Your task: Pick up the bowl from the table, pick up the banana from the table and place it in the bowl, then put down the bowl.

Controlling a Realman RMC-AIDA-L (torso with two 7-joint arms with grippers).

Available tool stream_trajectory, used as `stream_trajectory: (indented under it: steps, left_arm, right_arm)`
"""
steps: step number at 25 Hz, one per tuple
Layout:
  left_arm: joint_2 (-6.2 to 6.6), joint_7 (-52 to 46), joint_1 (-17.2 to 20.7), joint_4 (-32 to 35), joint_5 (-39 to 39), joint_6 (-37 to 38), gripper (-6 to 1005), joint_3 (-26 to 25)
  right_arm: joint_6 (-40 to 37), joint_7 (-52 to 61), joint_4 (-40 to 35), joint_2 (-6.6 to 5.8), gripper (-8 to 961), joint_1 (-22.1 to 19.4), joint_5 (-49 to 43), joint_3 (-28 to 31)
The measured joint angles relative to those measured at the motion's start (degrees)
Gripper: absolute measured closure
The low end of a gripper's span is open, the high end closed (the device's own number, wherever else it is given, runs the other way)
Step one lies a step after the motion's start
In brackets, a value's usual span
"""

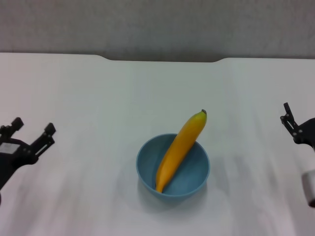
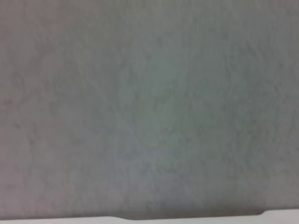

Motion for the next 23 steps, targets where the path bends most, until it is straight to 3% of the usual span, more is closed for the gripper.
stream_trajectory:
  steps: [9, 13, 23]
  left_arm:
    - [-0.14, 1.1, -5.1, 10.6, -5.3, -0.8, 89, 1.2]
    - [-0.04, 0.9, -7.0, 14.6, -8.3, -2.5, 89, 1.2]
    - [-0.22, 4.3, -8.0, 15.7, -11.0, -2.0, 89, 1.2]
  right_arm:
    - [-5.6, 26.6, -13.8, 0.11, 61, 3.2, -0.2, -5.2]
    - [-5.8, 32.8, -15.2, 0.12, 61, 3.2, -0.1, -5.6]
    - [-1.8, 37.2, -17.8, 0.30, 61, 5.9, 0.0, -6.5]
